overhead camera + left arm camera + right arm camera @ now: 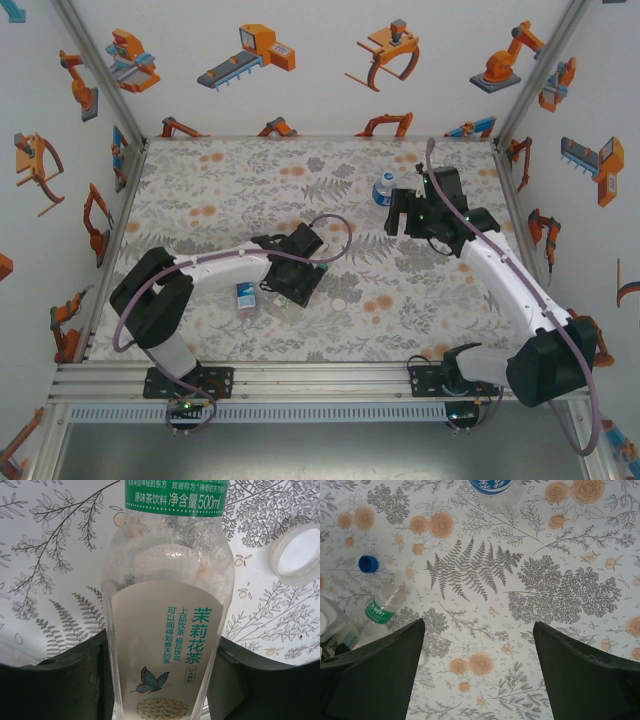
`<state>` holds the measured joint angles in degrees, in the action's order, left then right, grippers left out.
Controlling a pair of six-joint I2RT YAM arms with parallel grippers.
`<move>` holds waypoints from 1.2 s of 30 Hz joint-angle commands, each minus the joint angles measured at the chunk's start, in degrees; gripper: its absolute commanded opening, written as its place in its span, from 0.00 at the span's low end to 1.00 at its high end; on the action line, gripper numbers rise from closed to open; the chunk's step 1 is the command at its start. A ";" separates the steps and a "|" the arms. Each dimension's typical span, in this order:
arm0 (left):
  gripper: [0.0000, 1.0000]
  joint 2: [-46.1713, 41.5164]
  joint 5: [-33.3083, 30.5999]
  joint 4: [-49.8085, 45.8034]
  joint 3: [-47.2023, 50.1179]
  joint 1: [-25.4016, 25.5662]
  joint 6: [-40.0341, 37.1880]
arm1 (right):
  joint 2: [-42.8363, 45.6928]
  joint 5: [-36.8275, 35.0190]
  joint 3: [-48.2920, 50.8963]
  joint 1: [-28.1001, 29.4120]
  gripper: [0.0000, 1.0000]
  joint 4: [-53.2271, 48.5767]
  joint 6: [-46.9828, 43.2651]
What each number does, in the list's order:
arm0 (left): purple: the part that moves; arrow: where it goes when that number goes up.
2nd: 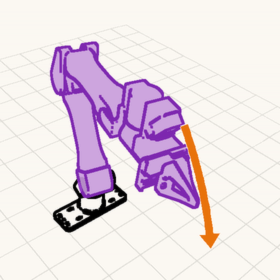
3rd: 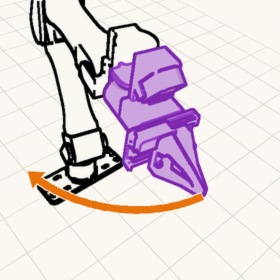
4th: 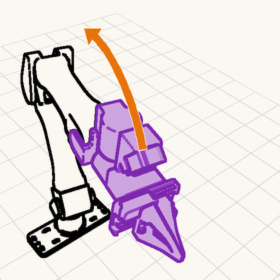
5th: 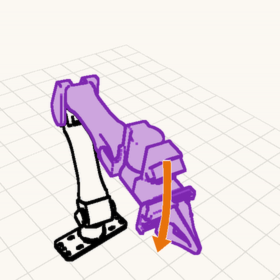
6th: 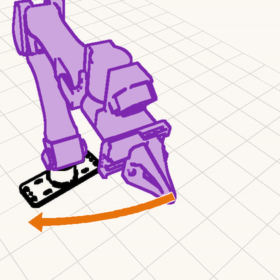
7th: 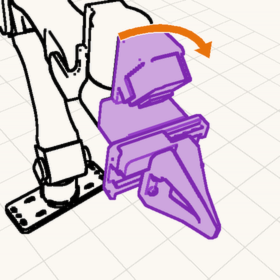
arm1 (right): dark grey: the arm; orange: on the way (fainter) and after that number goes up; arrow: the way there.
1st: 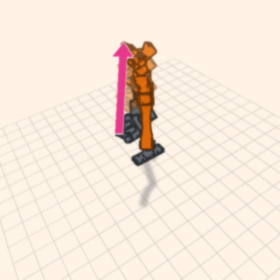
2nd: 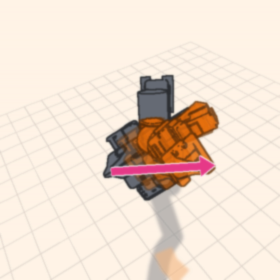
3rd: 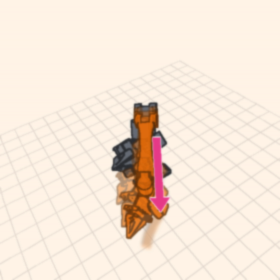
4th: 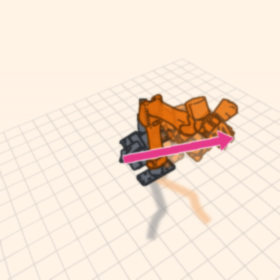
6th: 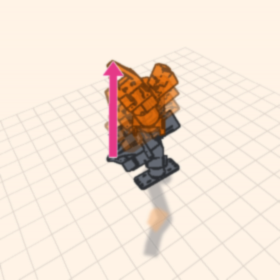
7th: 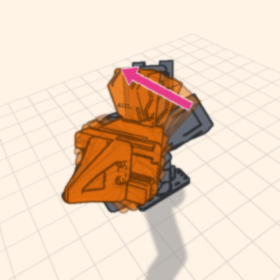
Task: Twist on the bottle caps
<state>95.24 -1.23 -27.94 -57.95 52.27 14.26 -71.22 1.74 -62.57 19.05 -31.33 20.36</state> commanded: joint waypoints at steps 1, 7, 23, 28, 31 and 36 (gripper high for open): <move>0.40 -5.17 -1.22 -1.25 -0.81 0.20 -3.99 | 2.11 1.18 0.95 0.70 0.78 -1.39 2.18; 0.29 -11.43 1.46 -2.47 -3.13 -1.17 -8.87 | 3.45 1.50 2.35 3.37 0.77 -1.60 4.46; 0.03 -21.47 21.33 -4.77 -9.70 -14.43 -21.15 | -1.04 -4.12 5.17 20.78 0.75 -1.30 11.63; 0.00 -22.88 22.17 -4.63 -10.30 -17.58 -23.45 | -4.86 -4.99 6.64 26.34 0.75 0.33 14.71; 0.00 -27.13 20.79 0.05 -6.03 -18.92 -24.09 | -7.24 -4.90 7.69 29.14 0.74 2.29 16.73; 0.00 -36.22 14.50 9.05 2.47 -19.58 -24.12 | -11.99 -5.25 8.08 32.38 0.72 4.79 19.38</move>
<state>63.05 16.32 -25.21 -58.26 32.95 -8.19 -81.67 -2.24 -55.13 50.33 -29.02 36.62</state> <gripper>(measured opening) 0.548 0.729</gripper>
